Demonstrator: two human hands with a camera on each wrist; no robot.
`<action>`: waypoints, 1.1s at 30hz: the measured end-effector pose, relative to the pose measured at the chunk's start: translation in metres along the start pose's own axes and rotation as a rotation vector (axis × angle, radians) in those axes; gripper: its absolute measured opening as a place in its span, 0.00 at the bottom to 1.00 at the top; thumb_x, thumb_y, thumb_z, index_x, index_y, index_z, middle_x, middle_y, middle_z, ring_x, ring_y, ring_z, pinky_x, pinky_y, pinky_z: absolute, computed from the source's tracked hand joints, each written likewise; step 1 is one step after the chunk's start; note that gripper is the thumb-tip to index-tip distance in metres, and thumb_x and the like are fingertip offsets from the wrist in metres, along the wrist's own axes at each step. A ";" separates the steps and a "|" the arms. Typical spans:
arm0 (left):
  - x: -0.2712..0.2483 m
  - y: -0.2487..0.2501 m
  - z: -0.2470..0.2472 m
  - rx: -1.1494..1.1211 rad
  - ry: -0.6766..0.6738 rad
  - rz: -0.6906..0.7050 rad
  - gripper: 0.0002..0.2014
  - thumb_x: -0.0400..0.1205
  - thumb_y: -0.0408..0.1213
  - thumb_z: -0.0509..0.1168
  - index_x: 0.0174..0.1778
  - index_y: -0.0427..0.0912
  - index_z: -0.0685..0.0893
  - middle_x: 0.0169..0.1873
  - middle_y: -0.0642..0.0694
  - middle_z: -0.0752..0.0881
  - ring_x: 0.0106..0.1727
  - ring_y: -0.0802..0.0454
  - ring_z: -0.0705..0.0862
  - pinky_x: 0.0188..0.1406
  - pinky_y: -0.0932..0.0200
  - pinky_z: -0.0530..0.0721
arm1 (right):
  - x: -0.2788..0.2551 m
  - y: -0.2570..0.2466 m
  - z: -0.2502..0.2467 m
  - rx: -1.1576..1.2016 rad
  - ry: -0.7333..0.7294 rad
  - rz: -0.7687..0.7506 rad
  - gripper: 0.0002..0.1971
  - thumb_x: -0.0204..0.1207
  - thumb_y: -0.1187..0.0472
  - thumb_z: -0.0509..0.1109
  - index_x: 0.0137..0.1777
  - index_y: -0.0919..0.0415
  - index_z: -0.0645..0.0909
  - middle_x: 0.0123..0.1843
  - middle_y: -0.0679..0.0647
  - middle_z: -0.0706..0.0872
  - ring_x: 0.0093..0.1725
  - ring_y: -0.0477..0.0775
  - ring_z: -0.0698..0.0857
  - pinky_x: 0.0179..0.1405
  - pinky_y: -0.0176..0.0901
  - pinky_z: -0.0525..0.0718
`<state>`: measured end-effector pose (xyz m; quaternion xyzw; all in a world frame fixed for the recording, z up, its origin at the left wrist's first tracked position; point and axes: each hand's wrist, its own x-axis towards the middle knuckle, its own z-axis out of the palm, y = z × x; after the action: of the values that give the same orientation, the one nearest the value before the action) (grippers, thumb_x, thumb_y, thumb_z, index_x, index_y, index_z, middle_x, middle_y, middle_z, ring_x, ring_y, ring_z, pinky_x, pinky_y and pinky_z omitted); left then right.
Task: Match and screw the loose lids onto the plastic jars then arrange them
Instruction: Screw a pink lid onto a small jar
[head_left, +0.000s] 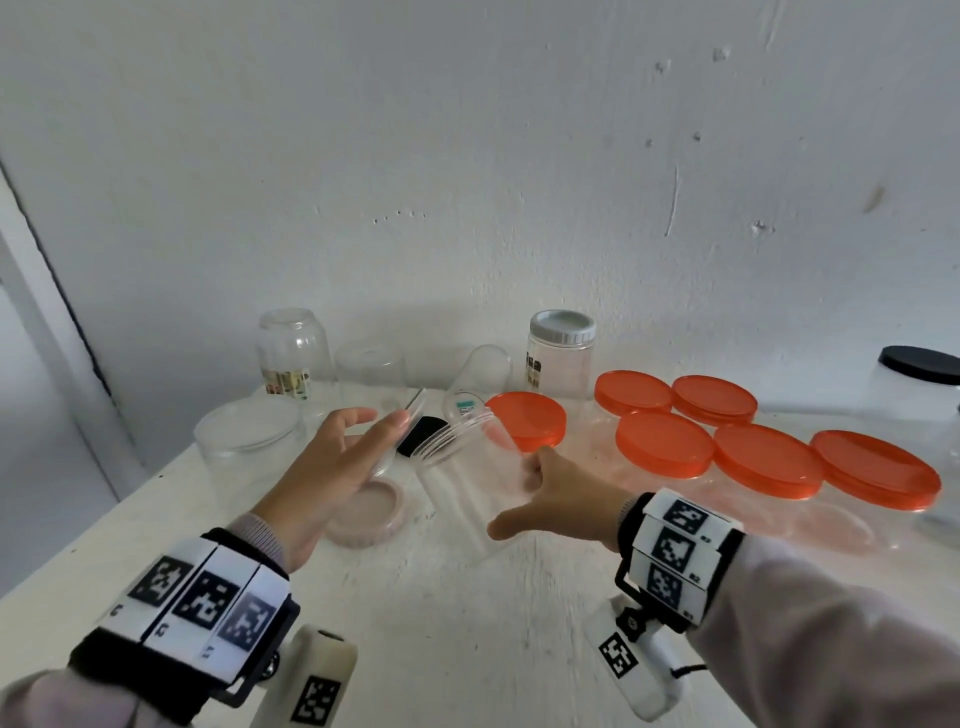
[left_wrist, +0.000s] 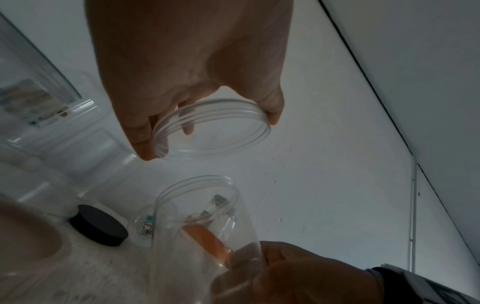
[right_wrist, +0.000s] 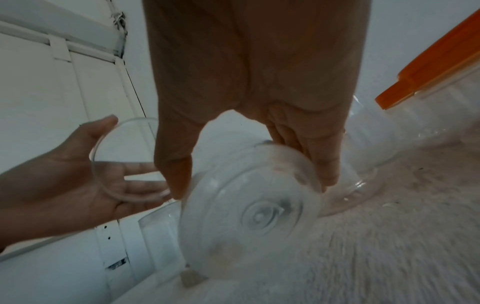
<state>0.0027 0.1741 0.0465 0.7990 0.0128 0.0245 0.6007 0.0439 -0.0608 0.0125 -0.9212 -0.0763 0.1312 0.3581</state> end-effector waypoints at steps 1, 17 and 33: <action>0.001 0.000 0.000 0.005 0.001 0.000 0.53 0.51 0.79 0.64 0.70 0.53 0.71 0.63 0.52 0.80 0.64 0.55 0.79 0.72 0.46 0.74 | 0.000 0.000 0.002 0.006 -0.010 -0.013 0.44 0.57 0.42 0.83 0.68 0.56 0.65 0.52 0.41 0.74 0.50 0.40 0.75 0.47 0.34 0.75; 0.012 -0.002 0.025 0.131 -0.148 0.110 0.48 0.51 0.75 0.66 0.68 0.62 0.68 0.58 0.64 0.76 0.57 0.71 0.76 0.50 0.67 0.74 | -0.006 0.031 0.013 -0.002 -0.136 -0.012 0.57 0.59 0.51 0.86 0.78 0.56 0.47 0.80 0.51 0.65 0.75 0.54 0.71 0.73 0.45 0.71; 0.016 0.006 0.067 0.563 -0.290 0.256 0.52 0.65 0.62 0.76 0.81 0.52 0.56 0.78 0.54 0.63 0.78 0.55 0.62 0.75 0.57 0.64 | -0.009 0.028 0.010 0.129 -0.174 -0.074 0.60 0.58 0.46 0.85 0.82 0.40 0.45 0.79 0.40 0.63 0.77 0.51 0.67 0.76 0.52 0.70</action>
<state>0.0223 0.1087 0.0336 0.9238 -0.1668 -0.0187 0.3441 0.0333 -0.0775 -0.0122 -0.8779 -0.1325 0.2022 0.4134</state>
